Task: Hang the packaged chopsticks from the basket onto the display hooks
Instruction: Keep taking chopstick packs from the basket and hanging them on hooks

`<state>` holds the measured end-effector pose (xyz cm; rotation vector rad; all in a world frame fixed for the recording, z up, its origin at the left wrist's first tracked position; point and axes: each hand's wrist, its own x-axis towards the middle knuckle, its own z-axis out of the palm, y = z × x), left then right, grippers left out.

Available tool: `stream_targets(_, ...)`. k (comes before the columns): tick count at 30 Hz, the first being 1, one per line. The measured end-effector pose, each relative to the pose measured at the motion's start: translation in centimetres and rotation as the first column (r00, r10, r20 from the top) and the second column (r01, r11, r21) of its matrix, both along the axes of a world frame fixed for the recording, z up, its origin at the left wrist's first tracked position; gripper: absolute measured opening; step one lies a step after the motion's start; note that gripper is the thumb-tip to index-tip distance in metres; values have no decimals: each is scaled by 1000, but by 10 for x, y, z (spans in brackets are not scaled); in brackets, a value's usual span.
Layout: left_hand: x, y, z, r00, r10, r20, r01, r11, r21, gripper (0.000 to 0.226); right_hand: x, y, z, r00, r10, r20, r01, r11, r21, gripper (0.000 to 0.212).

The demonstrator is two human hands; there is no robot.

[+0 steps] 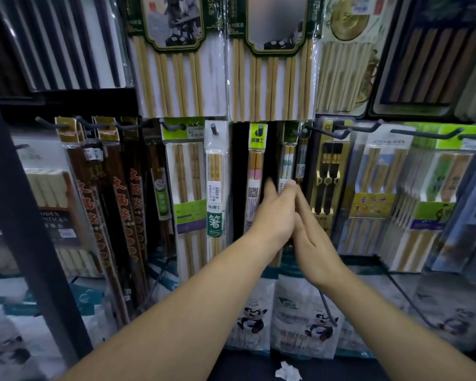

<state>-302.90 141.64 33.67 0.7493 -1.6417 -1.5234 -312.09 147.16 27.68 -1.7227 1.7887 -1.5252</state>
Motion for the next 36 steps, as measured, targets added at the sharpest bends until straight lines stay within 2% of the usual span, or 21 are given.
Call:
stream_targets(6, 39, 49, -43, 978, -125, 165, 131, 991, -28, 80, 22, 69, -64, 977, -200, 66, 195, 977, 81, 59)
stream_targets(8, 58, 67, -68, 965, -152, 214, 161, 986, -29, 85, 33, 92, -90, 962, -243, 126, 223, 963, 151, 52)
stream_targets(9, 69, 73, -82, 957, -147, 249, 161, 986, -35, 81, 39, 101, -104, 957, -248, 149, 215, 954, 210, 43)
stream_targets(11, 92, 80, -116, 943, -126, 307, 140, 990, -24, 52, 51, 116, -136, 958, -258, 124, 209, 927, 312, 16)
stream_targets(13, 118, 80, -152, 920, -69, 386, 70, 997, 10, 15, 65, 129, -170, 966, -249, 63, 205, 895, 395, 9)
stream_targets(15, 146, 77, -188, 877, 30, 480, -27, 1000, -13, 8, 81, 139, -203, 982, -187, 5, 160, 853, 497, 4)
stream_targets(18, 189, 76, -247, 780, 118, 615, -171, 985, 28, 13, 103, 152, -253, 996, -79, -45, 89, 766, 637, 5)
stream_targets(19, 204, 76, -268, 717, 152, 680, -218, 976, 13, 23, 109, 153, -272, 997, -49, -63, 79, 723, 686, 8)
stream_targets(22, 244, 79, -324, 448, 257, 856, -306, 944, -123, 50, 121, 159, -323, 993, 71, -99, 42, 562, 826, 20)
stream_targets(23, 253, 81, -337, 391, 269, 880, -326, 935, -141, 57, 123, 161, -340, 987, 120, -107, 32, 504, 863, 22)
stream_targets(25, 267, 84, -359, 342, 237, 909, -347, 931, -113, 67, 124, 164, -369, 972, 202, -123, 32, 403, 915, 23)
stream_targets(27, 275, 85, -377, 350, 177, 920, -356, 933, -44, 72, 123, 166, -394, 961, 251, -120, 31, 332, 943, 23)
stream_targets(29, 283, 87, -392, 362, 179, 915, -342, 939, -48, 67, 124, 165, -415, 944, 305, -125, 32, 293, 955, 28)
stream_targets(32, 295, 84, -404, 394, 253, 883, -327, 937, -123, 48, 131, 161, -443, 916, 382, -119, 9, 277, 961, 39)
stream_targets(36, 303, 76, -408, 480, 222, 849, -388, 921, -22, 20, 152, 159, -466, 875, 475, -95, -31, 252, 967, 52)
